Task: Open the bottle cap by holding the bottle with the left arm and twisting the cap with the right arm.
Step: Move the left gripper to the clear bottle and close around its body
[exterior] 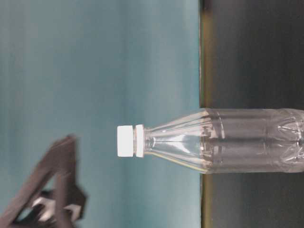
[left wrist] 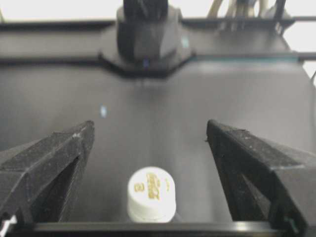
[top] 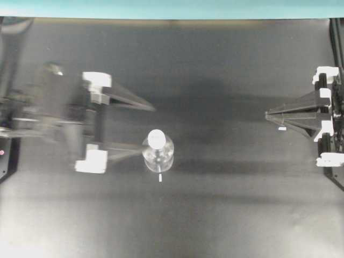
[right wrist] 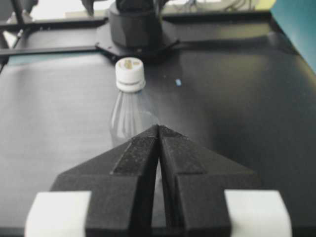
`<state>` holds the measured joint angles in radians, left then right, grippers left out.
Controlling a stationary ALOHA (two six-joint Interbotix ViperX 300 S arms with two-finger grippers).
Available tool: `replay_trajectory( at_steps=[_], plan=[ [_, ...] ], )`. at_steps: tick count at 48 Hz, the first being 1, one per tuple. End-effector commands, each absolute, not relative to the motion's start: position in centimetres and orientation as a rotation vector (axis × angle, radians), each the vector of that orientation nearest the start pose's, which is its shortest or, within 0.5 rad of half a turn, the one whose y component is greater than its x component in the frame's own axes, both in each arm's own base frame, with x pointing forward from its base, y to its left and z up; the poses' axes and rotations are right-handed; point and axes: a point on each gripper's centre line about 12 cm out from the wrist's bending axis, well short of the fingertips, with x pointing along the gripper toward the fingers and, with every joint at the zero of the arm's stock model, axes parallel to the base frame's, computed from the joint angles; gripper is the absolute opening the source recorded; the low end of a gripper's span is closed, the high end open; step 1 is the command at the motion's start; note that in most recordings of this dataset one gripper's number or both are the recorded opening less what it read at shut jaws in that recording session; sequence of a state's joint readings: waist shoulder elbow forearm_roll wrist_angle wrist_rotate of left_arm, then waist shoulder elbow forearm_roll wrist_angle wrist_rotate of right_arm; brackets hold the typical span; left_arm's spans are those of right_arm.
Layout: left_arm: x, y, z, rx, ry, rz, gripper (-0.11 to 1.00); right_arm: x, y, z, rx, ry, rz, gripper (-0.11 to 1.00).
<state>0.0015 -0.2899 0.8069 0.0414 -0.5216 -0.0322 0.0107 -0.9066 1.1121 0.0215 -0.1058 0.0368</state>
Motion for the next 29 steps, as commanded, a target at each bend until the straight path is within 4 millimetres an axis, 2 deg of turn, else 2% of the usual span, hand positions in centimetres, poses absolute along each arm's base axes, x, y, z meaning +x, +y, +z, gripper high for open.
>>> replay_trajectory(
  at_steps=[1, 5, 11, 21, 29],
  plan=[
    [36.3, -0.6, 27.7, -0.002, 0.001, -0.033, 0.97, 21.4, -0.3, 29.5, 0.081, 0.076, -0.018, -0.01],
    [37.0, -0.9, 25.5, -0.017, 0.048, -0.040, 0.97, 21.3, -0.3, 29.5, 0.095, 0.076, -0.018, -0.01],
    [37.5, -0.8, 23.7, -0.039, 0.076, -0.038, 0.97, 21.3, -0.3, 29.5, 0.112, 0.077, -0.019, -0.01],
    [37.7, -0.8, 19.7, -0.055, 0.149, -0.036, 0.97, 21.4, -0.3, 29.5, 0.129, 0.079, -0.020, -0.01],
    [37.6, -0.8, 15.5, -0.087, 0.217, -0.032, 0.97, 21.5, -0.3, 29.3, 0.134, 0.094, -0.021, -0.01]
  ],
)
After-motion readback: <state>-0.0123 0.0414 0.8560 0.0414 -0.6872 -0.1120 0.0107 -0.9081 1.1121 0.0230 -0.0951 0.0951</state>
